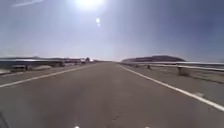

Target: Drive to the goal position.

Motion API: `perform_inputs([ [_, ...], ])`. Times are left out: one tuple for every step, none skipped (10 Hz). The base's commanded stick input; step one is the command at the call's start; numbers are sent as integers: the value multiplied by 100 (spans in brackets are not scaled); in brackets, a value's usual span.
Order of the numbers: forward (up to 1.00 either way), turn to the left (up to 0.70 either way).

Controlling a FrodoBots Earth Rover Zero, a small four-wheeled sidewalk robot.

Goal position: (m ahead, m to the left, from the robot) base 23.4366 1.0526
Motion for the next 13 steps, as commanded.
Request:
perform_inputs([
  [100,0],
  [100,0],
  [100,0],
  [100,0],
  [100,0],
  [100,0],
  [100,0],
  [100,0],
  [100,0],
  [100,0],
  [100,0],
  [100,0],
  [100,0],
])
